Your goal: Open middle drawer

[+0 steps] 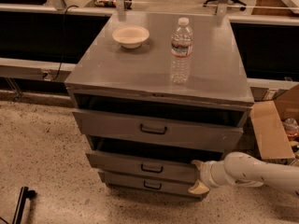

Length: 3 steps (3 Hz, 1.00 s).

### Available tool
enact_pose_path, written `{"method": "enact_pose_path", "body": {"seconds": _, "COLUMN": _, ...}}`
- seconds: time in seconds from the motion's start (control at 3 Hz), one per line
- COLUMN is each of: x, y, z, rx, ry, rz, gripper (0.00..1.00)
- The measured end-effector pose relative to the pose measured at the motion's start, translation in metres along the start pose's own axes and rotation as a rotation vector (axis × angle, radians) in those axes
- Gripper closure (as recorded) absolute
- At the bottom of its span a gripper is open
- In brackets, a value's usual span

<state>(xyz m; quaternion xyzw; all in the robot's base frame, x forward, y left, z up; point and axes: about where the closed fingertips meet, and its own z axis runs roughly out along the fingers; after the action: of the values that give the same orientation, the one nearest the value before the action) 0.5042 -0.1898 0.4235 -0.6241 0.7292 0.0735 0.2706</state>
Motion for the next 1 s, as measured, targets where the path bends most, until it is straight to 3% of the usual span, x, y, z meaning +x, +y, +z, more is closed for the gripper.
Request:
{"method": "enact_pose_path", "body": {"seconds": 0.67, "x": -0.018, "y": 0.079, "z": -0.06, "rx": -0.114, "ry": -0.114, "rz": -0.005, "gripper": 0.39}}
{"method": "enact_pose_path", "body": {"seconds": 1.0, "x": -0.014, "y": 0.124, "z": -0.101, "rx": -0.156, "ry": -0.164, "rz": 0.033, "gripper": 0.35}}
